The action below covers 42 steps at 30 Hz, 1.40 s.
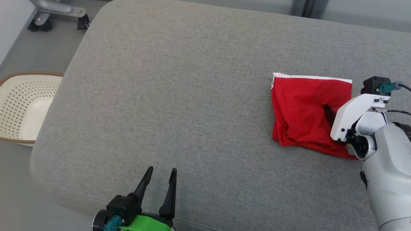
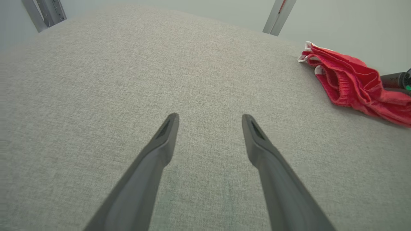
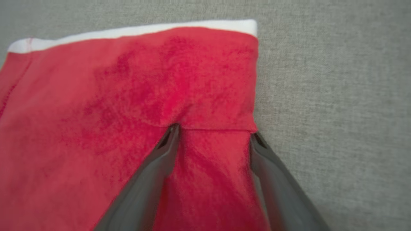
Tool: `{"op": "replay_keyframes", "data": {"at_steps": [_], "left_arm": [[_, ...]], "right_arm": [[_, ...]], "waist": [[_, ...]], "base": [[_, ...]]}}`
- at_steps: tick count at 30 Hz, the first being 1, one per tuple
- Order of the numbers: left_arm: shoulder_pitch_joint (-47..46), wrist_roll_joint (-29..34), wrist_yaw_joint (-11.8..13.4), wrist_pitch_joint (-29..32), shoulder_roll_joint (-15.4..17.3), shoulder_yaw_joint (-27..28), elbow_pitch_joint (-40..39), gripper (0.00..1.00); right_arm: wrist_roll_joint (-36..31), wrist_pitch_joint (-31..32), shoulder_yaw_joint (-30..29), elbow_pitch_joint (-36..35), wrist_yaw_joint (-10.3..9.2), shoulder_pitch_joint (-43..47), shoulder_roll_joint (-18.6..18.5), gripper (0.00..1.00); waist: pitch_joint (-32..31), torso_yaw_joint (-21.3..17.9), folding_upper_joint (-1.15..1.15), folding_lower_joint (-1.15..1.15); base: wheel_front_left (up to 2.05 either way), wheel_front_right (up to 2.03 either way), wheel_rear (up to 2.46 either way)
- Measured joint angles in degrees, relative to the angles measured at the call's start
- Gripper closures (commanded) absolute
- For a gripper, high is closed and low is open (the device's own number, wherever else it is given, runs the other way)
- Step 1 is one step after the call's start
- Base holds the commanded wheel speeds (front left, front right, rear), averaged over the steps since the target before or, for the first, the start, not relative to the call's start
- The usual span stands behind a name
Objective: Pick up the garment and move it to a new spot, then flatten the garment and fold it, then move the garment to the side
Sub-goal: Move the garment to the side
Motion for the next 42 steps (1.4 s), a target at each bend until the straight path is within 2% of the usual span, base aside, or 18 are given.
{"op": "replay_keyframes", "data": {"at_steps": [1,7,11,17,23,30,35,42], "left_arm": [[-0.1,0.0,0.1,0.0,0.0,0.2,0.0,0.00],[0.0,0.6,0.4,0.0,0.0,1.6,-0.2,0.00],[1.3,1.1,0.5,0.0,0.0,2.8,-0.5,0.00],[2.2,2.6,-0.1,-0.1,0.0,3.6,-0.8,0.00],[-0.2,4.8,-1.1,-0.1,0.0,4.1,-0.8,0.00],[-1.4,5.6,-2.0,-0.1,0.0,4.2,-0.1,0.00],[-1.4,5.5,-2.1,-0.1,-0.1,3.8,0.2,0.00],[-1.0,5.6,-2.3,-0.1,-0.1,4.1,0.2,0.00]], "right_arm": [[0.1,-1.0,-0.5,0.3,0.00,-0.1,0.1,1.00],[3.8,-4.5,-0.6,0.7,0.00,-0.9,1.8,1.00],[5.6,-5.6,1.3,-0.5,0.02,-0.6,2.1,1.00],[7.4,-6.0,2.0,-2.6,0.04,1.8,-0.7,1.00],[7.7,-6.6,0.7,-4.4,0.03,3.5,-3.5,1.00],[4.1,-7.5,-0.8,-6.0,0.03,3.0,-5.1,1.00],[0.8,-6.5,-2.3,-7.2,0.04,-1.3,-7.2,1.00],[-3.4,-1.3,-4.1,-6.8,0.04,-5.7,-13.0,1.00]], "waist": [[0.2,0.2,0.00,0.00],[0.3,-1.3,0.00,0.00],[0.0,-4.1,0.00,0.00],[-0.7,-10.9,0.00,0.00],[-1.6,-19.5,0.00,0.00],[-1.3,-26.2,0.00,0.00],[-0.1,-26.3,0.00,0.00],[1.6,-22.6,0.00,0.00]], "base": [[0.00,0.00,0.00],[0.00,0.00,0.00],[0.00,0.00,0.00],[0.00,0.00,0.00],[0.00,0.00,0.00],[0.00,0.00,0.00],[0.00,0.00,0.00],[0.00,0.00,0.00]]}}
